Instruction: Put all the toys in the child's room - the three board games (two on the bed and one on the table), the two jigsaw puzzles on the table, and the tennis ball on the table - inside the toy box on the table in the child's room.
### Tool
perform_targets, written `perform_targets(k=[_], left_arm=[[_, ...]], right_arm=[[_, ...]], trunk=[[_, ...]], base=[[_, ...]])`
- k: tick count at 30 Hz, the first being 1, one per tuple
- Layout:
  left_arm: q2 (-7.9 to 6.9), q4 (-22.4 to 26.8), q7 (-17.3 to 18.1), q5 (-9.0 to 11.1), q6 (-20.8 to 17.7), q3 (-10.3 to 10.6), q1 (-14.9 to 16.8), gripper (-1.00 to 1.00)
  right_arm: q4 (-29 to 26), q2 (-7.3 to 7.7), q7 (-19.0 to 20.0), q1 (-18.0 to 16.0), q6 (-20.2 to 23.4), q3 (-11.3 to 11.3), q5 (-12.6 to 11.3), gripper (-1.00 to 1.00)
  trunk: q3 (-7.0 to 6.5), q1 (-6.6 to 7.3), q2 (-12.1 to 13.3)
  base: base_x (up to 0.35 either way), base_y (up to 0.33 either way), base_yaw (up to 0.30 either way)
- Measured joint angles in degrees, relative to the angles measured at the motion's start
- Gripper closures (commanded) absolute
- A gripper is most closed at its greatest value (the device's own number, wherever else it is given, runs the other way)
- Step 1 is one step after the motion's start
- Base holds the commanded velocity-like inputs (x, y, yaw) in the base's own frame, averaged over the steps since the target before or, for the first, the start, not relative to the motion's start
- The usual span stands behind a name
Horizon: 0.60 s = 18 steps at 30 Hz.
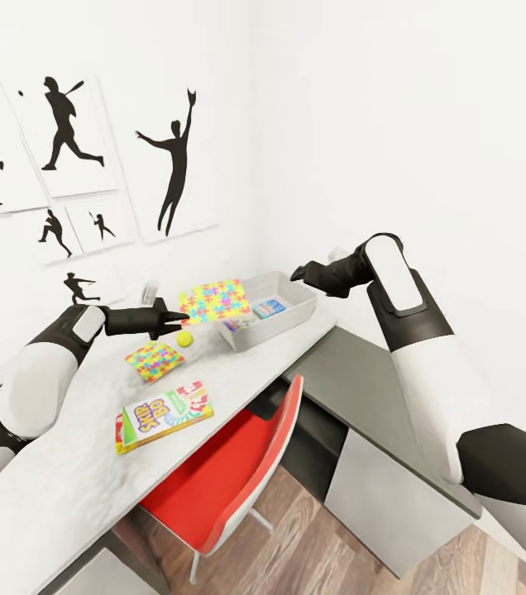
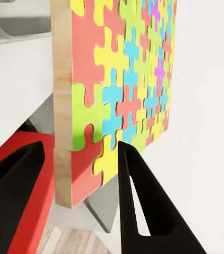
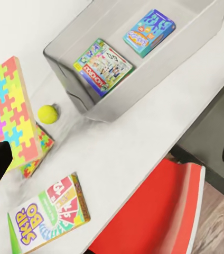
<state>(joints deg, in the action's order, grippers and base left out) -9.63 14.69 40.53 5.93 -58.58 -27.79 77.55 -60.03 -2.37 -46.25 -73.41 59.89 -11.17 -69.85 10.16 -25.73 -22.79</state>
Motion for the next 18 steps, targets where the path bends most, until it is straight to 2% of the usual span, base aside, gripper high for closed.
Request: perform_targets(k=[3,18], left_arm=[[-0.01,0.0,0.0,0.0,0.0,0.0,0.0,1.00],[-0.03,0.0,0.4,0.1,0.0,0.0,0.0,1.00]], right_arm=[[0.0,-0.03,0.0,0.0,0.0,0.0,0.0,-1.00],[-0.8,-0.09,0.0,0.1,-0.2,-0.1,0.0,-1.00]], trunk=[[0.04,-0.01,0.0],[-0.21,0.00,0.0]], base=[[0.099,-0.111,0.021],[0.017,-0.002,0.000]])
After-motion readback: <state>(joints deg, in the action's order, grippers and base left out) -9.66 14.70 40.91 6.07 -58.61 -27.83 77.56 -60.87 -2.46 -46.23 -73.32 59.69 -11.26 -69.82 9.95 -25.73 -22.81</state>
